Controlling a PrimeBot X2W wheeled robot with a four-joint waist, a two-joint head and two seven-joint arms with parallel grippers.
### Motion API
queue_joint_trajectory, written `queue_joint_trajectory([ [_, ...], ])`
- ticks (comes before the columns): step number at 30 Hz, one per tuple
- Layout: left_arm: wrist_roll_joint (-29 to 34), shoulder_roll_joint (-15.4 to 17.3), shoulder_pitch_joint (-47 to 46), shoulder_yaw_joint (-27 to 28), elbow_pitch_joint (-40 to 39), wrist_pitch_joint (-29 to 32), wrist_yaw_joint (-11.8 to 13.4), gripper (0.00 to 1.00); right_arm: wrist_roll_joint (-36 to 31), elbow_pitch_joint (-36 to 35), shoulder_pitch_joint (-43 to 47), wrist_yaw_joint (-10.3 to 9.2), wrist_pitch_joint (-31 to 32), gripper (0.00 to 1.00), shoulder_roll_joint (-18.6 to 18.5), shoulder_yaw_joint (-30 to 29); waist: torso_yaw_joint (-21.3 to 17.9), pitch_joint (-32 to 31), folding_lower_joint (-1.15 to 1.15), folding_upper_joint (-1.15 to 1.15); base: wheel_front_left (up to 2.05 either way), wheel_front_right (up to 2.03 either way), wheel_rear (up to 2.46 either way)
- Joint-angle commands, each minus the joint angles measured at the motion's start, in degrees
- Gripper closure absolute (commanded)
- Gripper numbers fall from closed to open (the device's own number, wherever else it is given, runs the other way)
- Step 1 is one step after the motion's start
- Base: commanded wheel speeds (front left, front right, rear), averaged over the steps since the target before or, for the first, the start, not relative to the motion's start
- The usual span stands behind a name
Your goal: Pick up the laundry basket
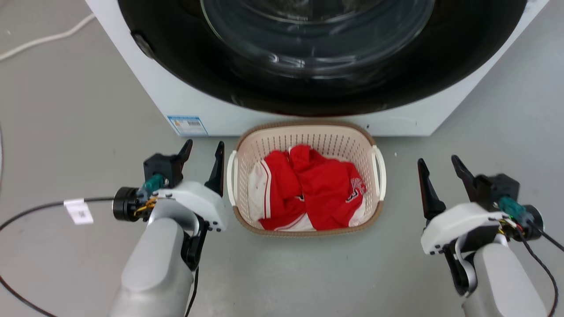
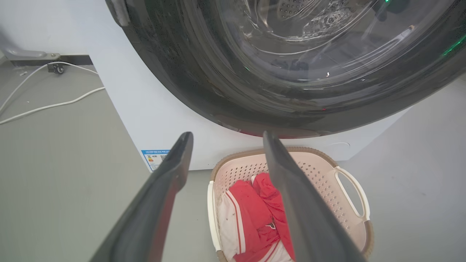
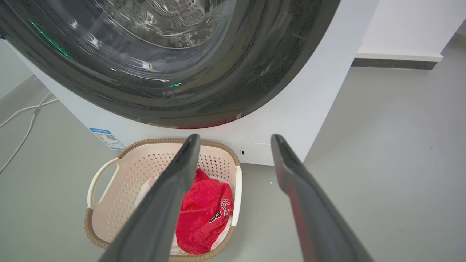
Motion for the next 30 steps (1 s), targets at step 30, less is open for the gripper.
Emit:
queue_joint_trajectory([
  [30, -15.26, 7.55, -31.78, -8.42, 25.43, 14.3, -1.22, 0.0, 13.36, 37.45, -38.6, -0.02, 3.58, 0.0, 0.06, 15.46, -4.85, 30.19, -0.01, 0.0, 0.0, 0.0, 0.0],
])
